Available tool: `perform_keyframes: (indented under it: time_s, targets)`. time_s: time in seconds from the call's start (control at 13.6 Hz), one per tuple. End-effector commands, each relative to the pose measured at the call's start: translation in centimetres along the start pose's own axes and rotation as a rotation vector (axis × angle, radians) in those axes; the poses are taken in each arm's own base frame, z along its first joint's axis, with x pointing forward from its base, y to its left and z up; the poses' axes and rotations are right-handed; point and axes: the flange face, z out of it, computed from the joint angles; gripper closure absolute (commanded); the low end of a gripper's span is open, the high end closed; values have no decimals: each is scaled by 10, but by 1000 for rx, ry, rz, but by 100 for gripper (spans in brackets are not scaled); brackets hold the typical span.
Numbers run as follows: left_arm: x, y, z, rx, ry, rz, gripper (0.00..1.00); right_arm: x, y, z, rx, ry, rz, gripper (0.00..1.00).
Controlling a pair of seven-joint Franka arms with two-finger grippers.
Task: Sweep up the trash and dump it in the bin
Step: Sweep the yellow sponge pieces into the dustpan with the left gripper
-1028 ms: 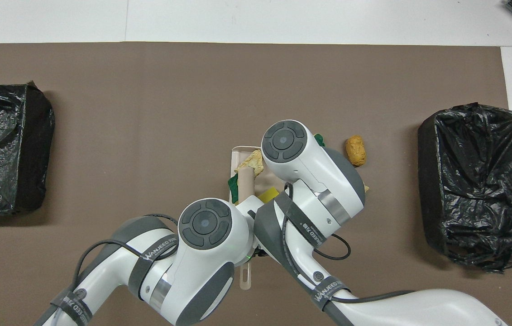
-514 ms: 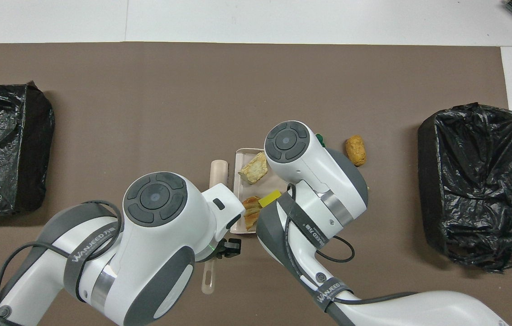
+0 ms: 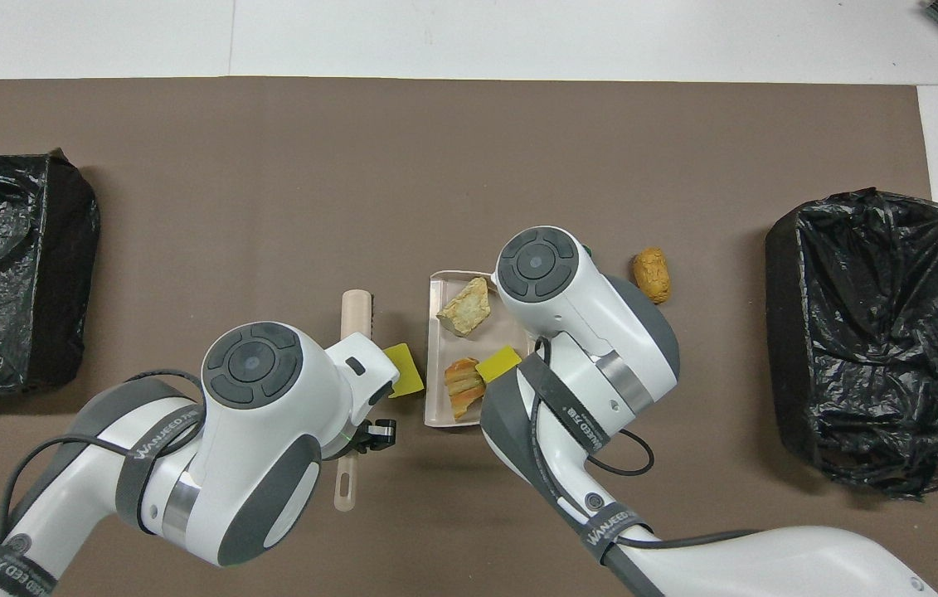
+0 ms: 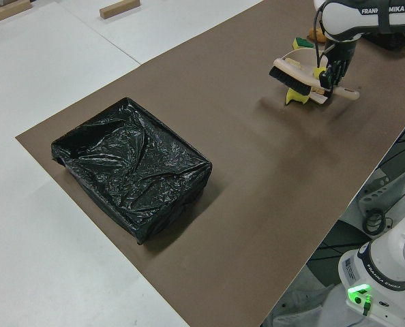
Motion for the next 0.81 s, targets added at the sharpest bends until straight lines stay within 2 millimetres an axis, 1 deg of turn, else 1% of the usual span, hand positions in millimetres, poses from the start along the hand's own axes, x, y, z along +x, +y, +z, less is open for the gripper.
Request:
perform_keyframes:
  time_s: [0.0, 0.07, 0.22, 0.37, 0.44, 0.51, 0.73]
  targets:
    - [13, -14, 32, 4, 35, -8, 100, -8, -6, 6, -14, 28, -30, 100]
    - [22, -16, 44, -2, 29, -22, 100, -7, -5, 5, -22, 36, -37, 100]
    - [25, -20, 44, -7, 32, -45, 100, -6, -6, 5, -21, 35, -40, 100]
    - [24, -9, 44, -13, 50, -61, 100, -5, -6, 5, -21, 34, -37, 100]
    - [21, 2, 45, -21, 67, -75, 100, -5, -6, 5, -21, 34, -35, 100]
    - [20, 7, 46, -27, 78, -91, 100, -5, -6, 5, -21, 34, -32, 100]
    - [16, 15, 50, -23, 71, -86, 100, -5, -6, 5, -21, 35, -27, 100]
